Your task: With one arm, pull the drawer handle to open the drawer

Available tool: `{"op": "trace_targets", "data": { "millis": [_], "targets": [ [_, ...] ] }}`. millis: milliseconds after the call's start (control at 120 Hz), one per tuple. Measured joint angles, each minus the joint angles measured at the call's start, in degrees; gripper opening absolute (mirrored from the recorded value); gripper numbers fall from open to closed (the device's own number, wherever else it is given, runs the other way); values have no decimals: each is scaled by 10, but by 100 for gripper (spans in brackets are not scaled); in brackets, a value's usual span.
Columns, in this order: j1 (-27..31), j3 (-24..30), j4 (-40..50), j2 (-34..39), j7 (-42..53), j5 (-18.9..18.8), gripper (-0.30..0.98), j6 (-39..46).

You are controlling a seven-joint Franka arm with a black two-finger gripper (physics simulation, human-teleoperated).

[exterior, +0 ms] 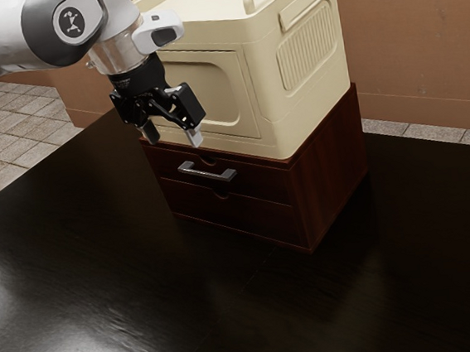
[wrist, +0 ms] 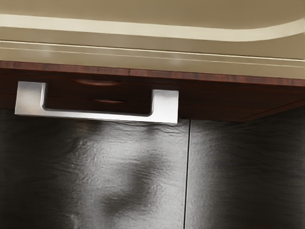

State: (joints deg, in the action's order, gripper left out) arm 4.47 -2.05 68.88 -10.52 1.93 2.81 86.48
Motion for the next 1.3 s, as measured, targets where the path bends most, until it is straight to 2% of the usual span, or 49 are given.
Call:
{"op": "trace_targets", "data": {
  "millis": [408, 525, 658, 825, 925, 992, 1175, 1300],
  "targets": [
    [8, 0, -1, 0, 3, 7, 69, 0],
    [9, -8, -44, 16, 34, 5, 69, -7],
    [15, -9, -69, 93, 134, -5, 69, -15],
    [21, -9, -61, 97, 324, -13, 69, -18],
    [2, -36, -34, 104, 416, 32, 68, -32],
    [3, -40, -28, 100, 466, 50, 68, -41],
    [6, -45, -8, 84, 578, 48, 68, -44],
    [-3, -51, 109, 155, 638, 35, 68, 7]
  ]
}}
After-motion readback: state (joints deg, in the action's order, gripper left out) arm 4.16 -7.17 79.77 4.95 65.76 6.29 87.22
